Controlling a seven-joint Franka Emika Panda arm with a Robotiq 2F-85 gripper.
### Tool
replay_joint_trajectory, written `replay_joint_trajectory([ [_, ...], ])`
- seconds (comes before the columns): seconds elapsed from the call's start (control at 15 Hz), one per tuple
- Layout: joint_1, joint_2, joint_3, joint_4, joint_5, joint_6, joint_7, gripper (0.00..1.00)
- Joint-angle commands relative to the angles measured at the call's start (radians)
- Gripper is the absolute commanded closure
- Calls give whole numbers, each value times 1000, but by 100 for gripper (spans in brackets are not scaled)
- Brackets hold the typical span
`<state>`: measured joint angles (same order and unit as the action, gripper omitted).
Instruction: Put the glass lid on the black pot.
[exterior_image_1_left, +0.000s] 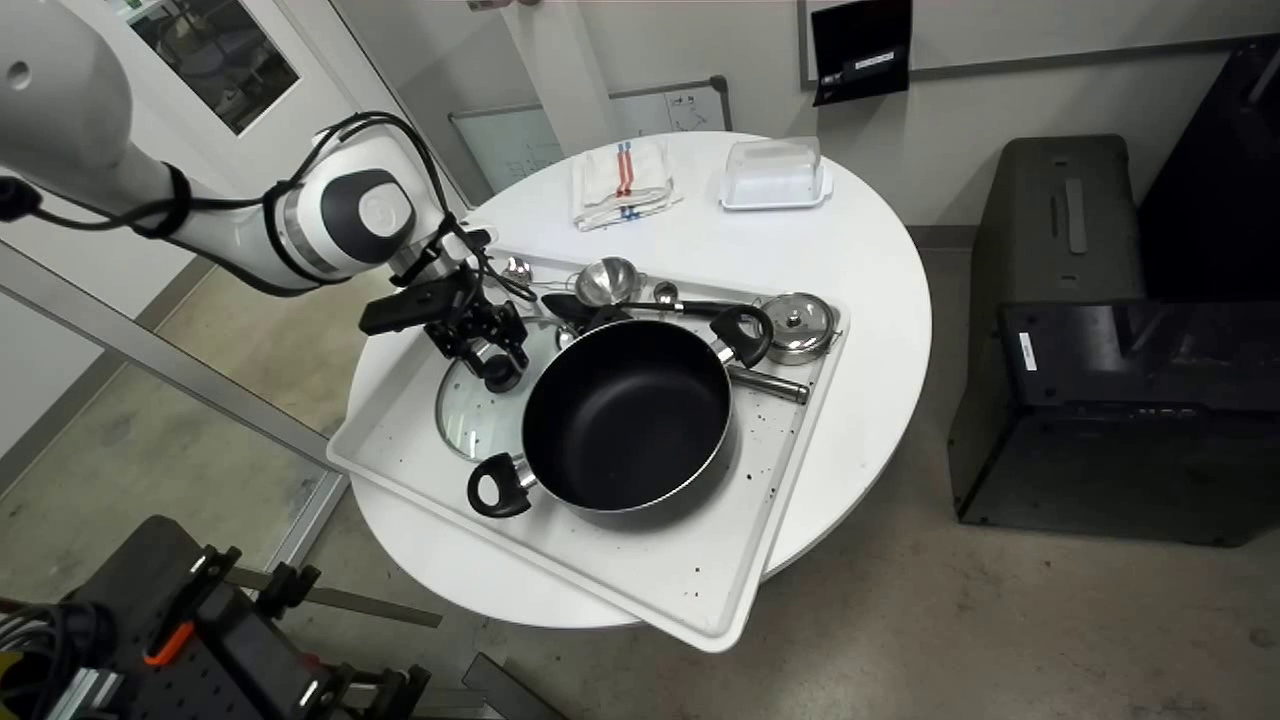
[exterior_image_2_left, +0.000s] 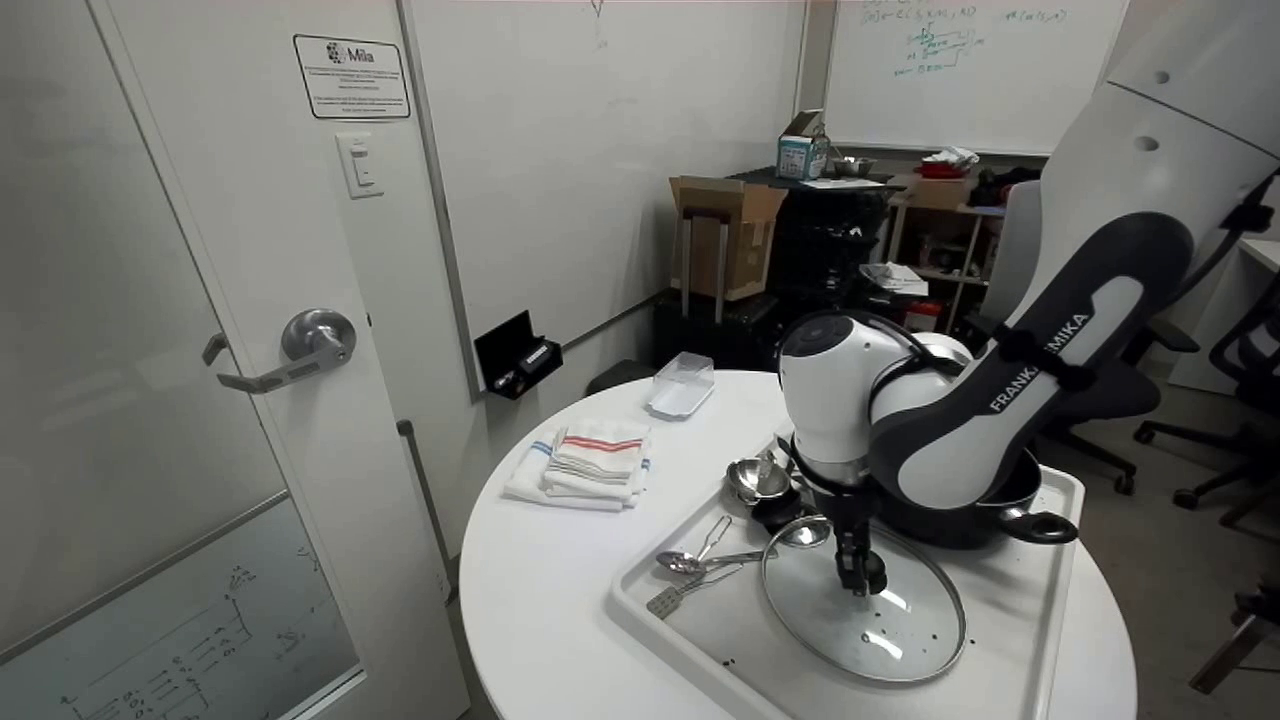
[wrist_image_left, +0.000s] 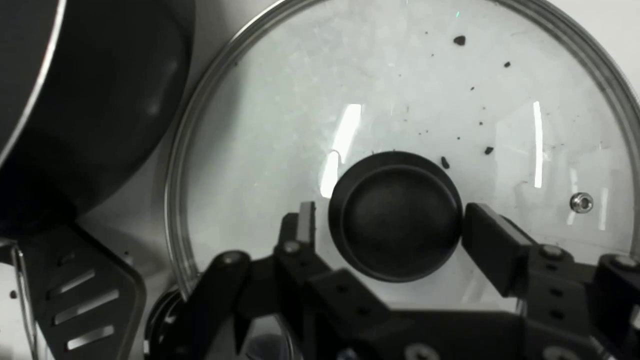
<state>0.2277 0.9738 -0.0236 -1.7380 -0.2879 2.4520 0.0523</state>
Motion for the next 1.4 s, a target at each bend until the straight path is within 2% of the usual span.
replay_joint_trajectory([
  [0.0,11,15,-9,25,-8,-1,-8,57],
  [0.07,13,11,-9,21,-9,-1,-8,66],
  [0.27,10,-8,-5,6,-6,-3,-11,74],
  [0.8,6,-94,2,-87,-7,19,-13,74],
  [1.33,7,-245,27,-235,-4,47,-13,74],
])
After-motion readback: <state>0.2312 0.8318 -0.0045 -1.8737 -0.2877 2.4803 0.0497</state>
